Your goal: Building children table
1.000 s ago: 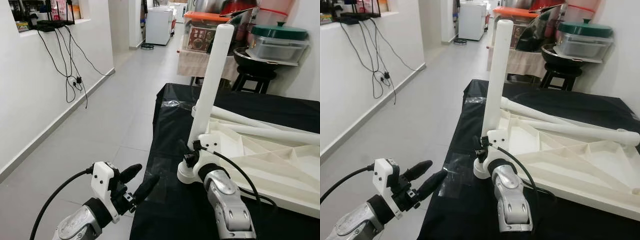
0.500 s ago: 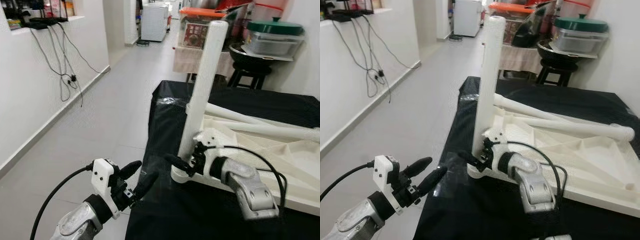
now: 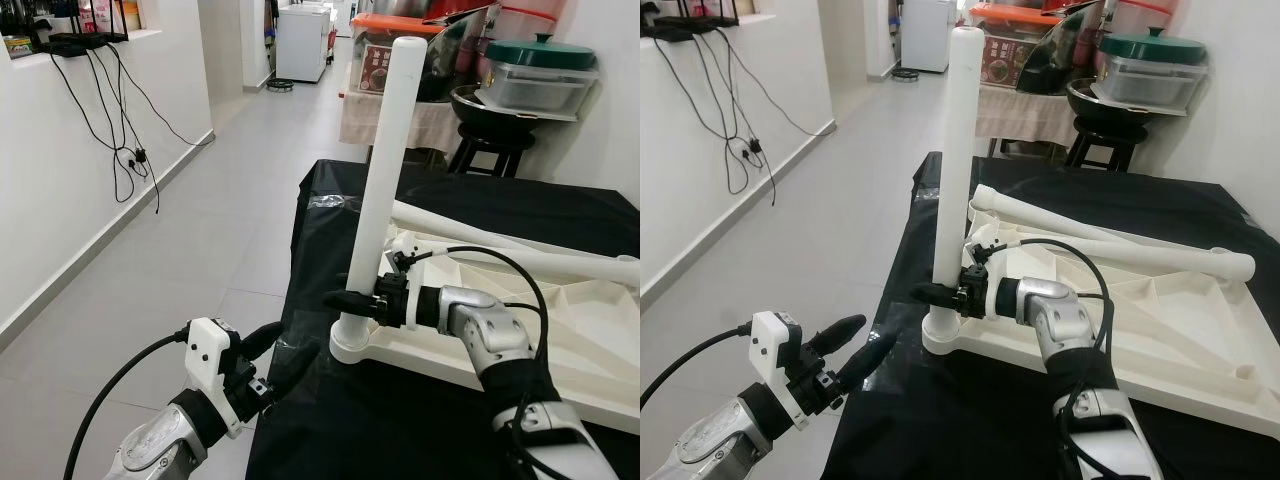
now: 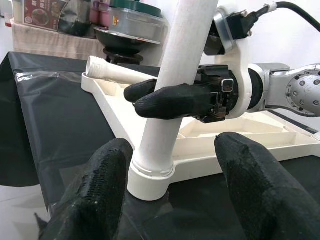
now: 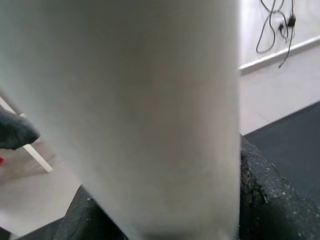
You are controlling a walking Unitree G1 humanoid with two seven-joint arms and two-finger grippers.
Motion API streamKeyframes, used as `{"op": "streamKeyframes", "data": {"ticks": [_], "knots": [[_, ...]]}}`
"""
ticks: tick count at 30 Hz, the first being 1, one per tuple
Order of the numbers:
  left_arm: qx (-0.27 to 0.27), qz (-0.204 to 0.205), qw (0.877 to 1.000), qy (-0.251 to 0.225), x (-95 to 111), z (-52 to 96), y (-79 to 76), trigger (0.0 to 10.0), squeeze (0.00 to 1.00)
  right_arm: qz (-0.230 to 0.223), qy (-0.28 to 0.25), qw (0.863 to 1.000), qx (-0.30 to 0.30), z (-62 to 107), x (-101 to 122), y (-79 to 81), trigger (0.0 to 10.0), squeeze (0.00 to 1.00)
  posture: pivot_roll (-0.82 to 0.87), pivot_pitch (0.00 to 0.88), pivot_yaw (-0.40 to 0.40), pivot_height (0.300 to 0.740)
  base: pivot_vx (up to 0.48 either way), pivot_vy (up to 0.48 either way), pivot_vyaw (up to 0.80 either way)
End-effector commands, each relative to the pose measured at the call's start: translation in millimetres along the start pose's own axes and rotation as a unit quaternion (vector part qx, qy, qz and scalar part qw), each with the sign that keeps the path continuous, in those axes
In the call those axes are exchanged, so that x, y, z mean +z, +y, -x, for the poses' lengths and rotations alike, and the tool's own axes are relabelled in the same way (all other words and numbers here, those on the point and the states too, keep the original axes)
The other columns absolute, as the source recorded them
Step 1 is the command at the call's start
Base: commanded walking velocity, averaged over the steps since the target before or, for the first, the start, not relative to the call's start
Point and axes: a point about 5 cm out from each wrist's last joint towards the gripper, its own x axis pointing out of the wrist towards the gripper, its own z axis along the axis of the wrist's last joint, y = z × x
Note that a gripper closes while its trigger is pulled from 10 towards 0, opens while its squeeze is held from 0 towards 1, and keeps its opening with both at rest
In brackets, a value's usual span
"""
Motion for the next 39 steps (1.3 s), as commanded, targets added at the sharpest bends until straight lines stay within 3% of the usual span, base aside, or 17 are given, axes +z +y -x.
{"op": "streamKeyframes", "data": {"ticks": [1,6,7,8,10,11,12,14,22,24,25,29,30,33,36,37,39], "knots": [[0.001,-0.001,1.0,0.001,-1,-0.2,-1.4,10.0,0.0,-0.01,0.001,1.0,-0.012,-2.8,-9,2.1,0.0,0.0,0.1,0.0,-0.097,0.74,0.0,0.0,0.0],[0.0,-0.001,1.0,-0.001,0,0.7,-3.6,10.0,0.0,-0.021,-0.029,0.988,-0.152,5.2,-9,-13.4,0.0,0.0,0.11,0.0,-0.106,0.74,0.0,0.0,0.0],[0.0,-0.001,1.0,-0.002,1,2.1,-4.1,10.0,0.0,-0.033,-0.057,0.968,-0.241,8.5,-10,-16.1,0.0,0.0,0.11,0.0,-0.101,0.74,0.0,0.0,0.0],[0.0,-0.001,1.0,-0.002,1,2.1,-4.1,10.0,0.0,-0.033,-0.057,0.968,-0.241,8.5,-10,-16.1,0.0,0.0,0.11,0.0,-0.101,0.74,0.0,0.0,0.0],[0.002,-0.001,1.0,-0.001,3,5.5,-3.4,10.0,0.0,-0.068,-0.119,0.887,-0.441,26.6,-23,0.2,0.0,0.0,0.11,0.0,-0.092,0.74,0.0,0.0,0.0],[0.002,-0.001,1.0,-0.001,3,5.5,-3.4,10.0,0.0,-0.068,-0.119,0.887,-0.441,26.6,-23,0.2,0.0,0.0,0.11,0.0,-0.092,0.74,0.0,0.0,0.0],[0.002,0.0,1.0,-0.001,4,6.5,-2.9,10.0,0.0,-0.067,-0.125,0.866,-0.48,30.5,-32,18.9,0.0,0.0,0.1,0.0,-0.09,0.74,0.0,0.0,0.0],[0.002,0.0,1.0,0.0,4,6.6,-2.1,10.0,0.0,-0.003,-0.112,0.882,-0.458,20.4,-33,43.5,0.0,0.0,0.08,0.0,-0.075,0.74,0.0,0.0,0.0],[0.002,0.0,1.0,0.001,2,5.0,-2.6,10.0,0.0,-0.037,-0.107,0.883,-0.455,19.7,-31,29.0,0.0,0.0,0.11,0.0,-0.097,0.74,0.0,0.0,0.0],[0.003,0.0,1.0,0.001,2,5.0,-2.4,10.0,0.0,-0.028,-0.091,0.888,-0.449,16.8,-32,30.8,1.5,0.0,0.11,0.0,-0.097,0.74,0.0,0.0,0.0],[0.003,-0.001,1.0,0.001,2,4.9,-2.2,10.0,0.0,-0.033,-0.092,0.893,-0.44,15.6,-31,31.1,10.0,0.0,0.1,0.0,-0.096,0.74,0.0,0.0,0.0],[0.003,0.0,1.0,0.001,1,5.2,-2.0,10.0,0.0,-0.04,-0.091,0.908,-0.406,11.0,-28,36.0,10.0,0.0,0.1,0.0,-0.093,0.74,0.0,0.0,0.0],[0.002,0.001,1.0,0.002,1,5.1,-2.2,10.0,0.0,-0.035,-0.1,0.927,-0.361,7.5,-22,39.8,10.0,1.0,0.1,0.0,-0.092,0.74,0.0,0.0,0.0],[0.001,0.002,1.0,0.002,0,4.2,-2.6,10.0,0.0,0.001,-0.108,0.971,-0.215,3.1,-10,45.0,10.0,1.0,0.1,0.0,-0.093,0.74,0.0,0.0,0.0],[0.001,0.002,1.0,0.002,-1,3.5,-2.7,10.0,0.0,0.011,-0.101,0.983,-0.156,5.5,-8,38.4,10.0,1.0,0.11,0.0,-0.091,0.74,0.0,0.0,0.0],[0.001,0.002,1.0,0.002,-1,3.0,-2.8,10.0,0.0,0.011,-0.087,0.989,-0.119,8.7,-9,31.1,10.0,0.0,0.11,0.0,-0.091,0.74,0.0,0.0,0.0],[0.001,0.002,1.0,0.002,-2,2.4,-3.0,10.0,0.0,0.02,-0.075,0.993,-0.091,11.5,-8,22.2,10.0,0.0,0.12,0.0,-0.1,0.74,0.0,0.0,0.0]]}}
